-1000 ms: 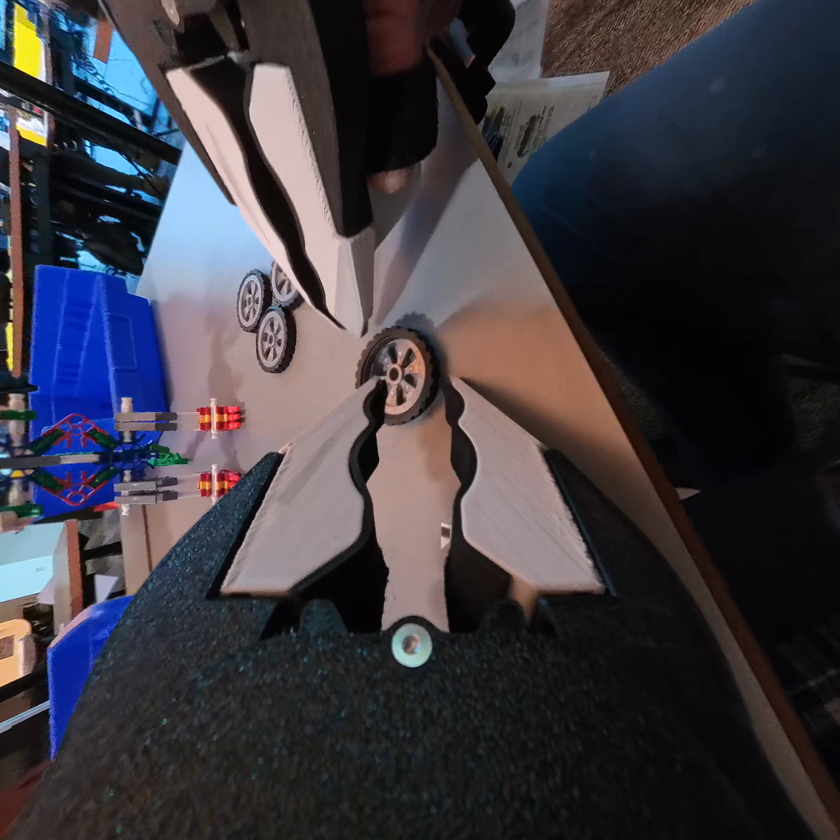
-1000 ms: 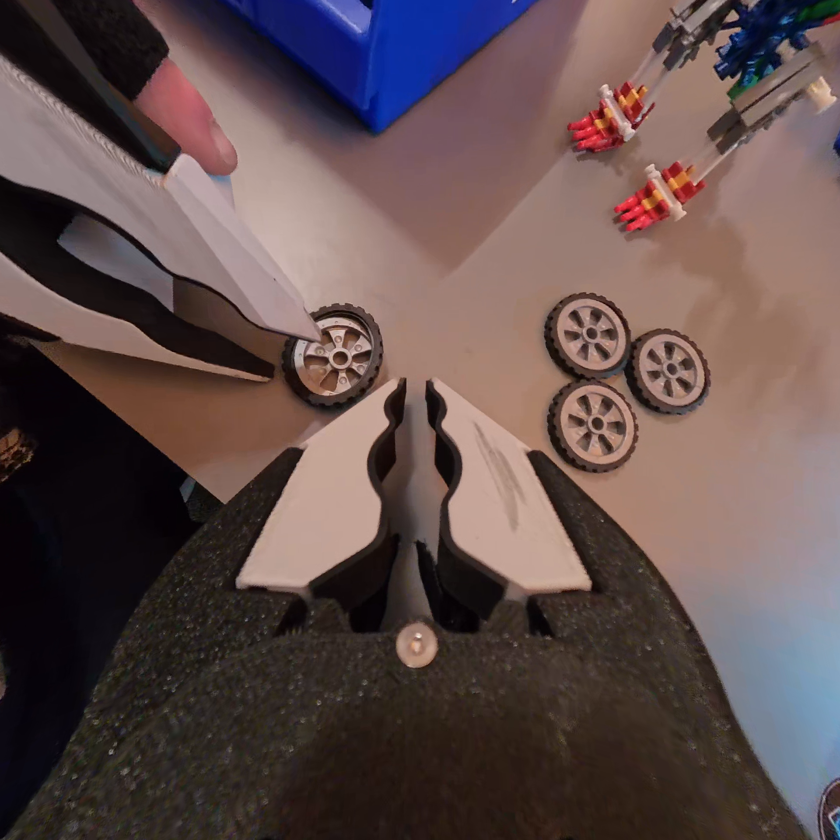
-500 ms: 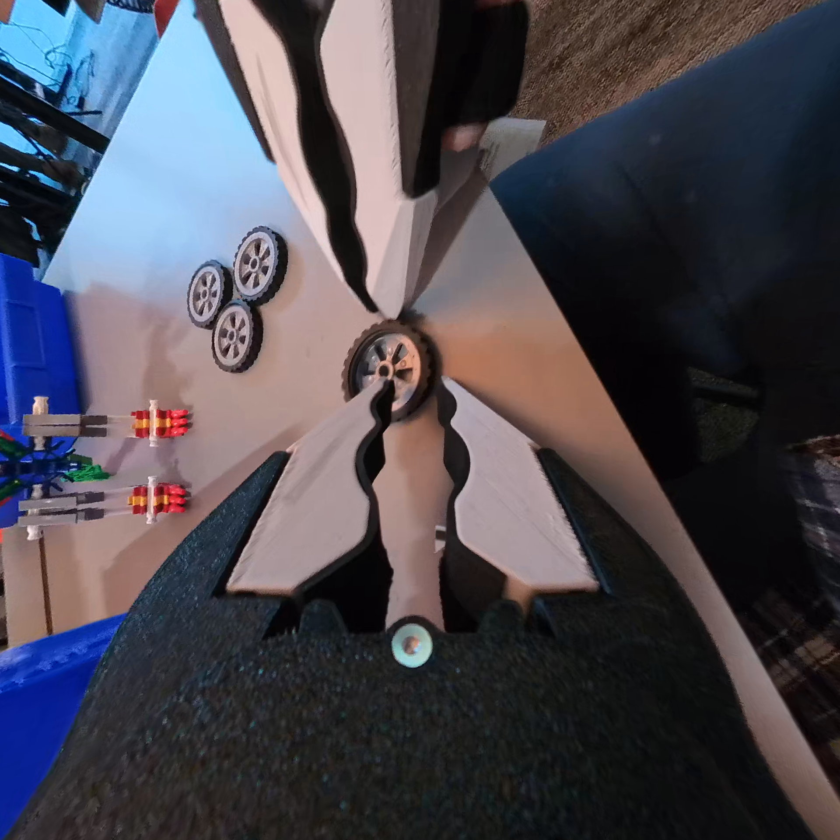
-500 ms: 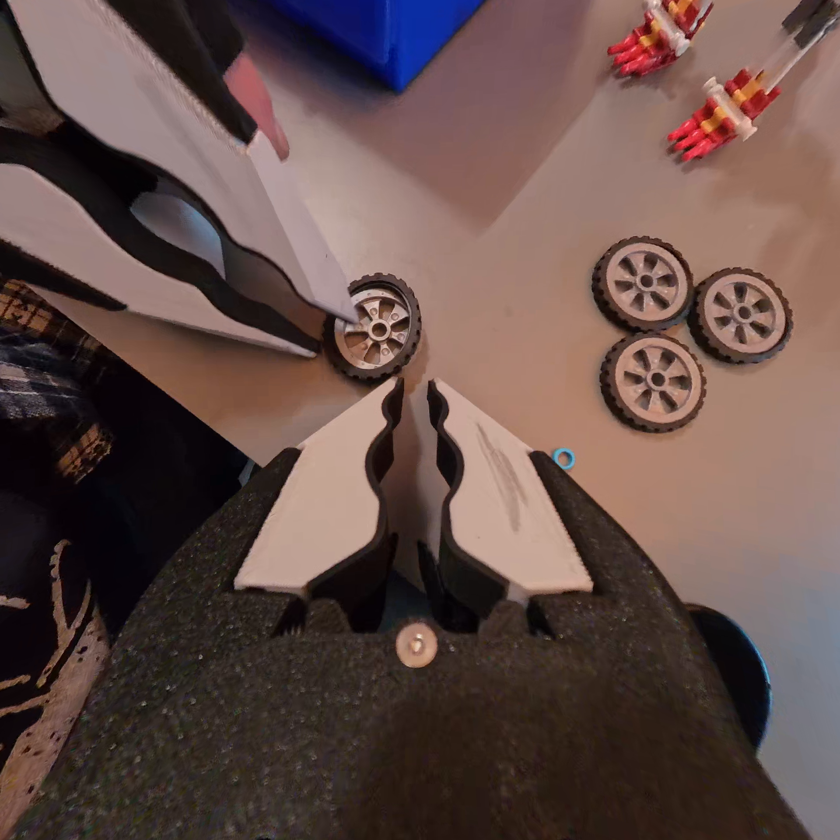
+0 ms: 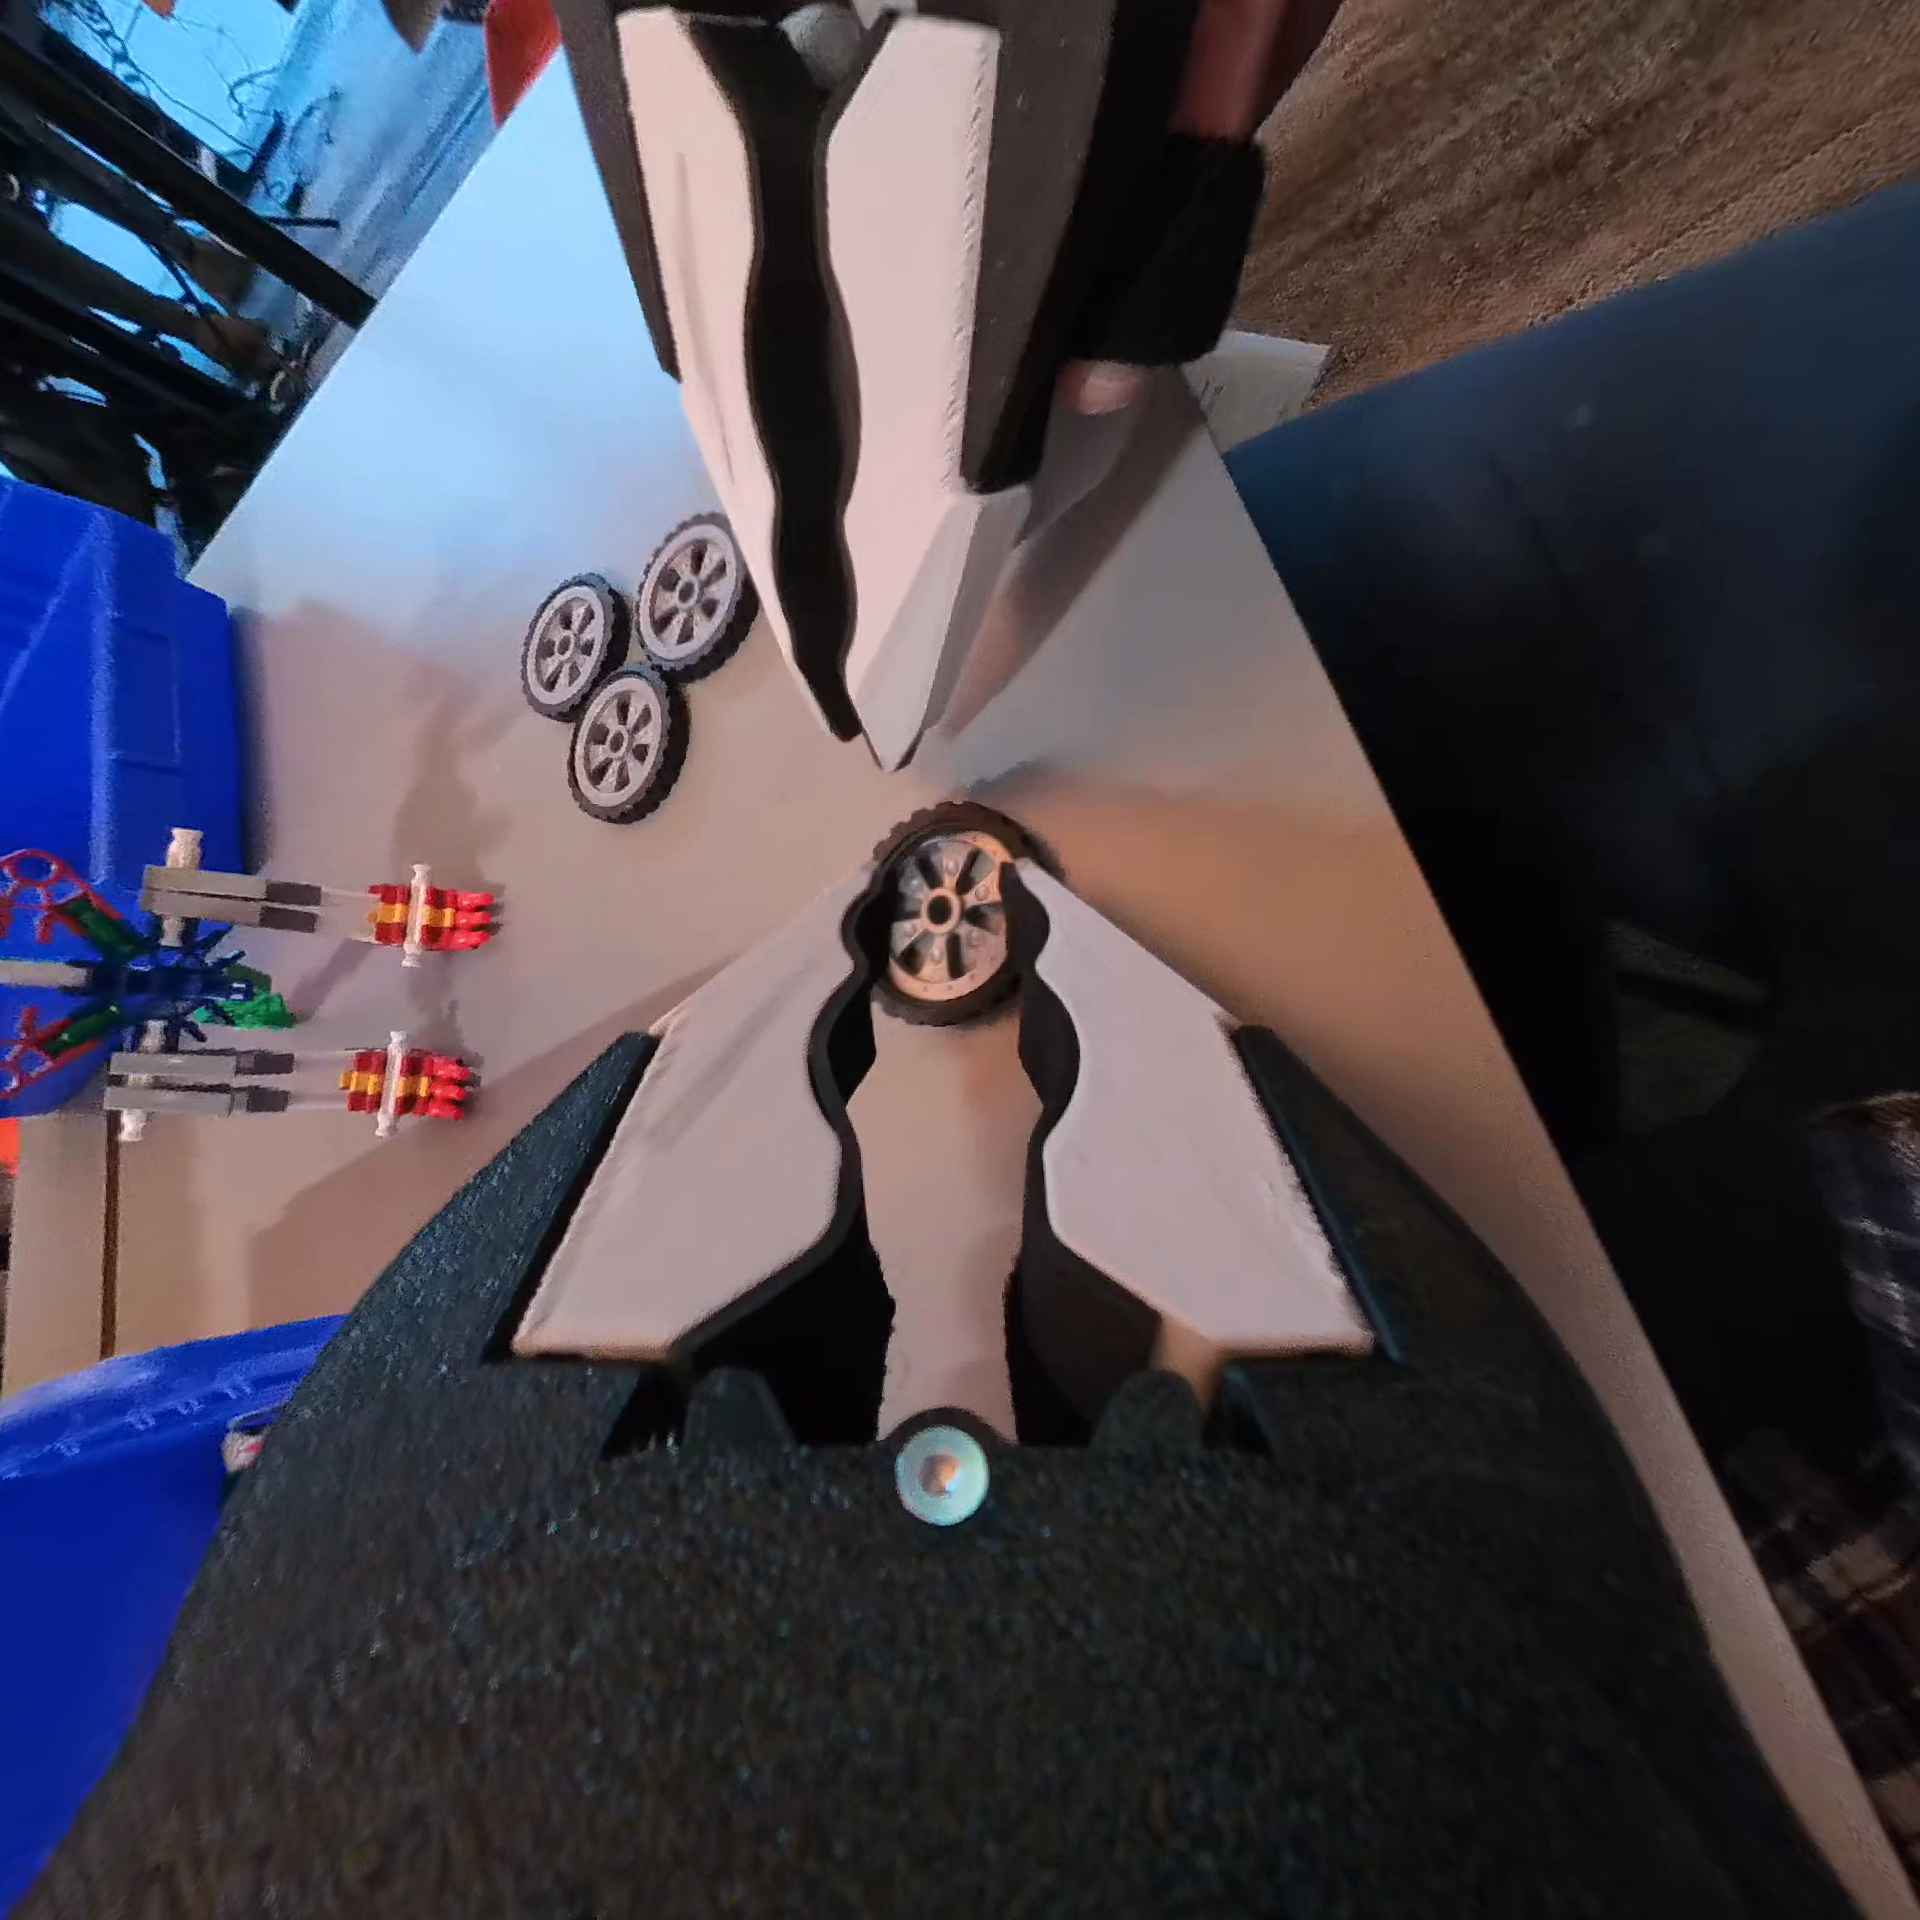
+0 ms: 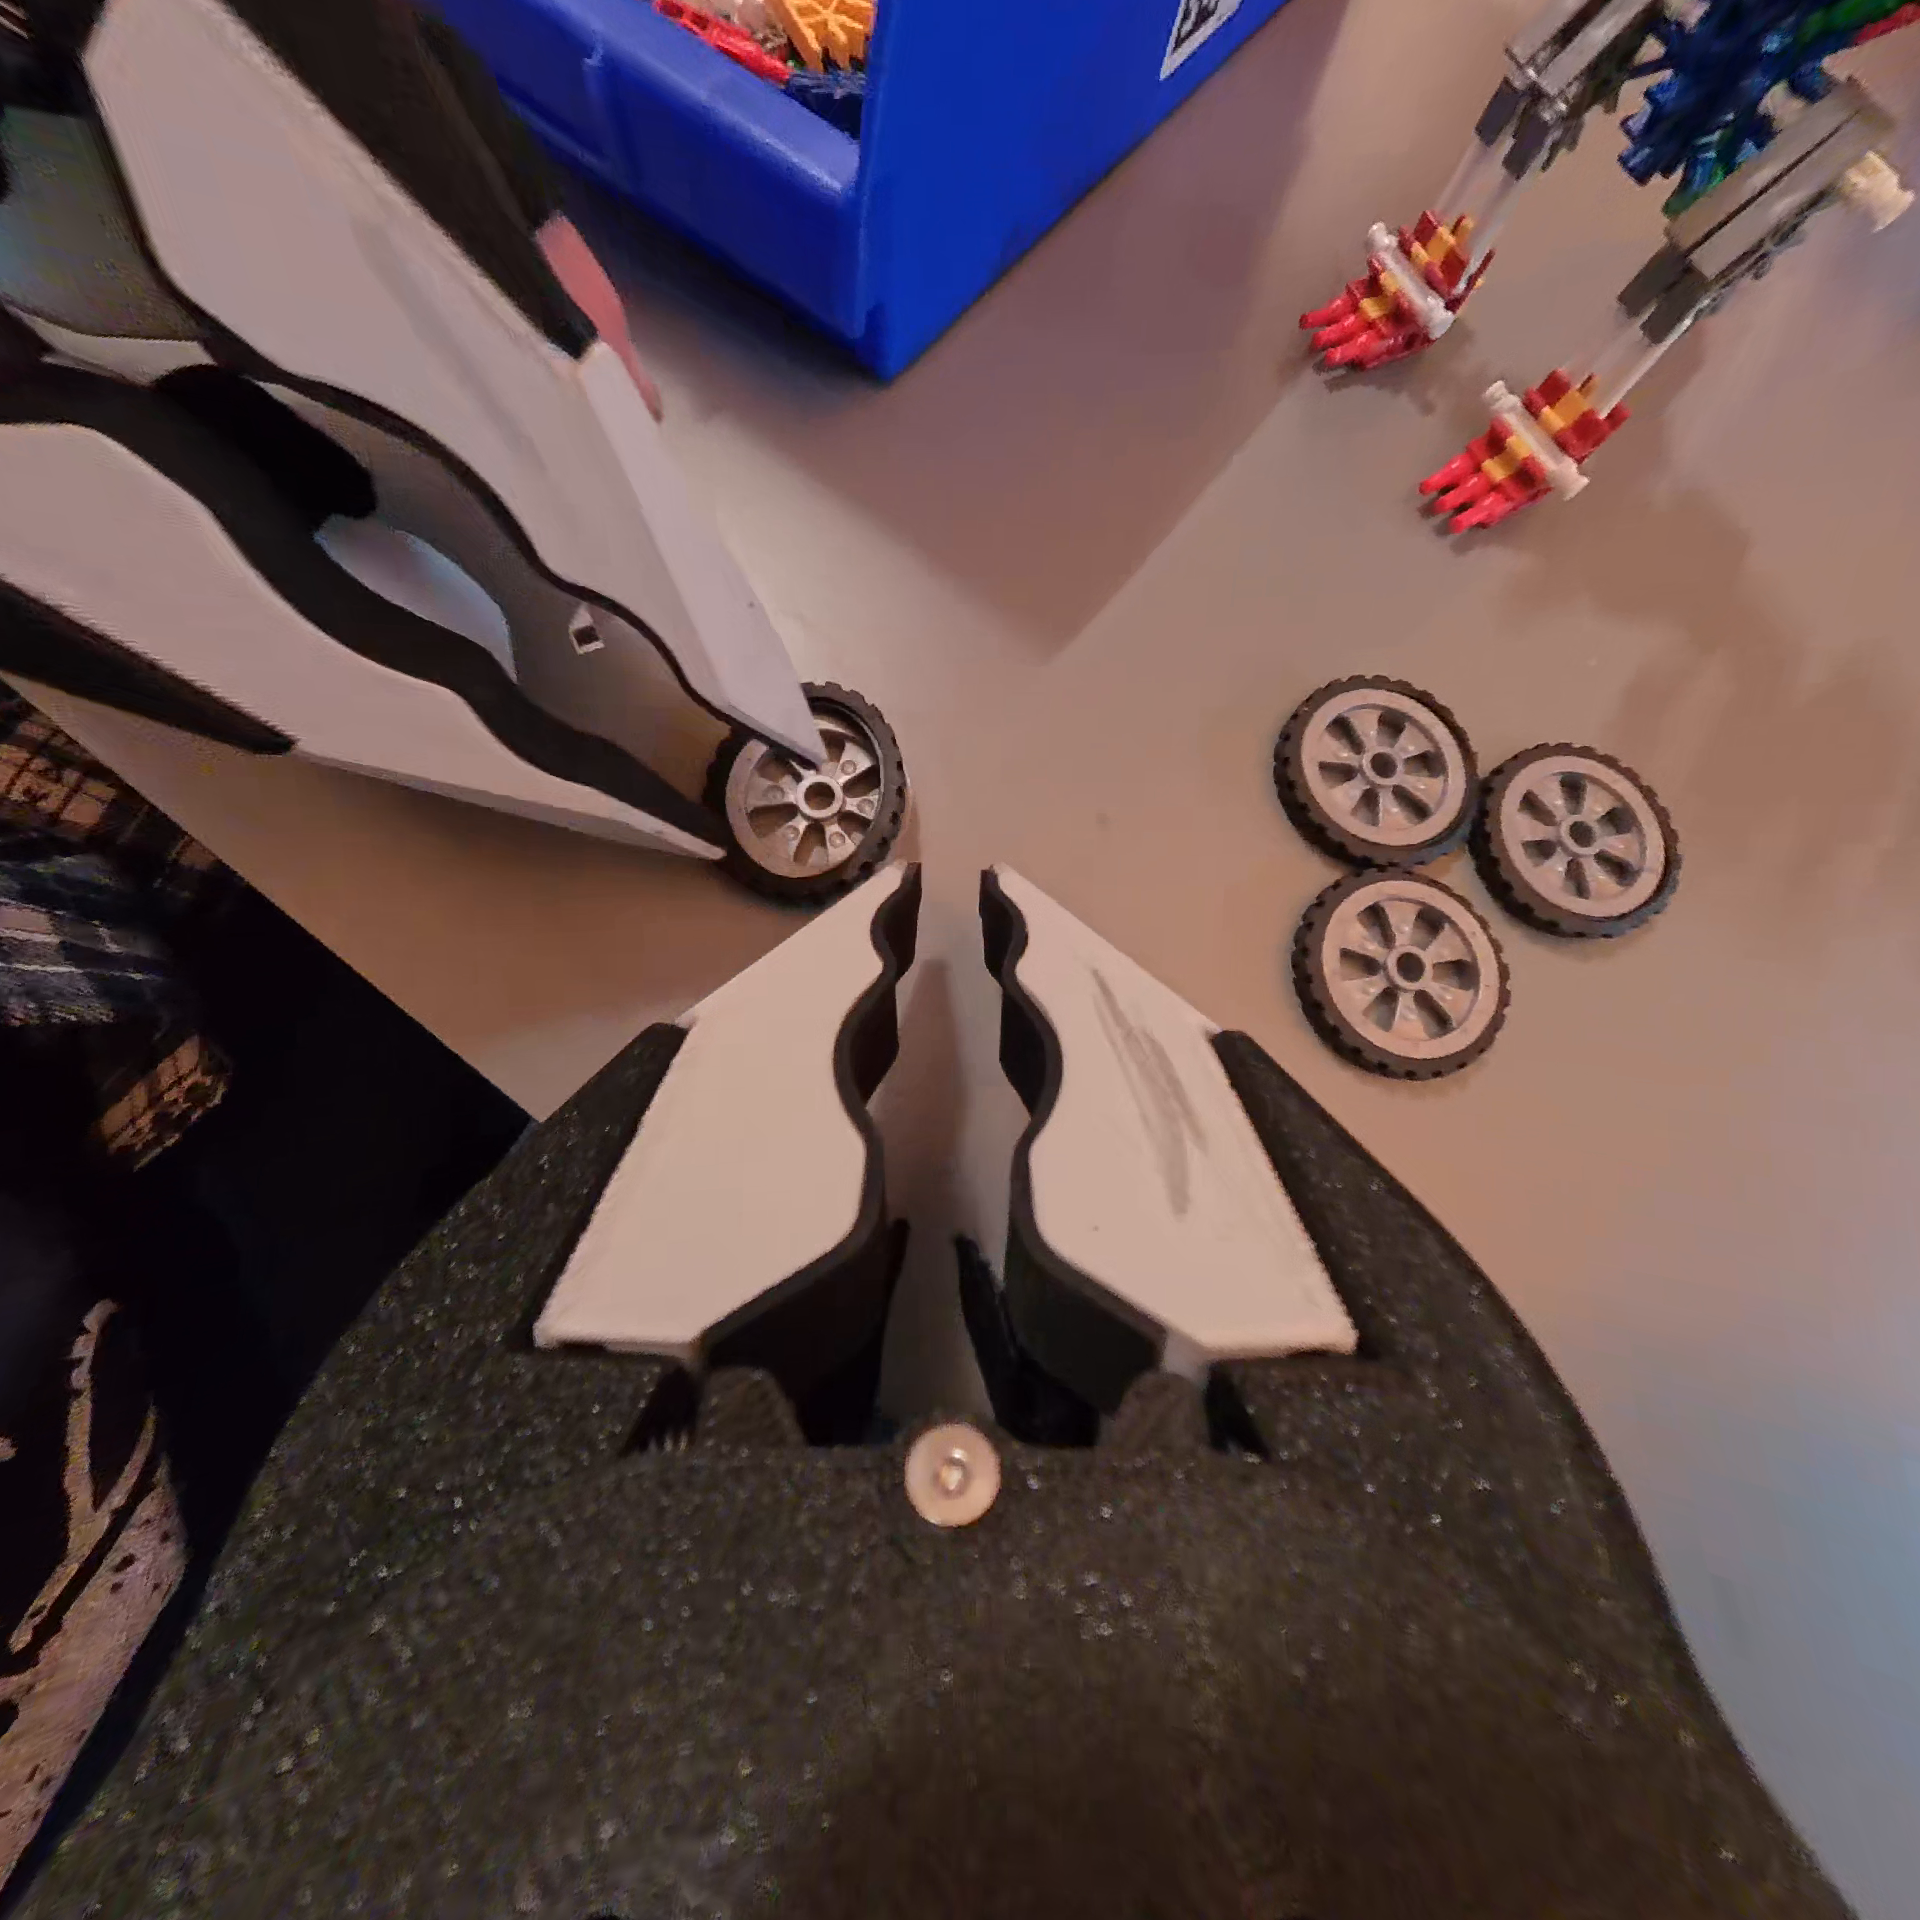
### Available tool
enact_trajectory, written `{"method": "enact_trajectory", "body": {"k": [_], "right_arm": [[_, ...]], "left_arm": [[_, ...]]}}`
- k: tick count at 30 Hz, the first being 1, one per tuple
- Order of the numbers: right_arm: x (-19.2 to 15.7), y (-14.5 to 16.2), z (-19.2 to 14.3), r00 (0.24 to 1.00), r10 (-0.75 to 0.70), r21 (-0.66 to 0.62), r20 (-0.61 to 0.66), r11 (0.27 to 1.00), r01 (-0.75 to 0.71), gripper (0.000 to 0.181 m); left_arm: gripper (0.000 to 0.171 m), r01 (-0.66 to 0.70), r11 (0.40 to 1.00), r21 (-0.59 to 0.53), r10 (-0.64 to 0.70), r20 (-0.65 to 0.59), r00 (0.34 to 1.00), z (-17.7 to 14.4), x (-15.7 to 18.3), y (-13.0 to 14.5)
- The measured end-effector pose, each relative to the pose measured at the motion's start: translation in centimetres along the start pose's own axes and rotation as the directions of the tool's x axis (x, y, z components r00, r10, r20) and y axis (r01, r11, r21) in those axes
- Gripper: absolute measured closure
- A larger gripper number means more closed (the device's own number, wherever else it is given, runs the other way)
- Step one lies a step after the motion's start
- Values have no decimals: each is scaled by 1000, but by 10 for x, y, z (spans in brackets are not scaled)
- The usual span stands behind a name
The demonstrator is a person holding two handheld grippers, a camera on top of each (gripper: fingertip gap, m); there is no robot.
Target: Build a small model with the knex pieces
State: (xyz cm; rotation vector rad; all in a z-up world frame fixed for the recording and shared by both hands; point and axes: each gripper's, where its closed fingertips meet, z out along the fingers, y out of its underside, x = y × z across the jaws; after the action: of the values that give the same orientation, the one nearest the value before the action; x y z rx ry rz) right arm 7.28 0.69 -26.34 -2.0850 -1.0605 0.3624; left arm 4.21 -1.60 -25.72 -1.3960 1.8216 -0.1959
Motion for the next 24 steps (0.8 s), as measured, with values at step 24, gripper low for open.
{"method": "enact_trajectory", "body": {"k": [24], "right_arm": [[-15, -16, 21, 996, -78, 7, 35, 997, 78, 181]], "left_arm": [[171, 9, 1000, -24, -9, -15, 1000, 15, 1, 9]]}}
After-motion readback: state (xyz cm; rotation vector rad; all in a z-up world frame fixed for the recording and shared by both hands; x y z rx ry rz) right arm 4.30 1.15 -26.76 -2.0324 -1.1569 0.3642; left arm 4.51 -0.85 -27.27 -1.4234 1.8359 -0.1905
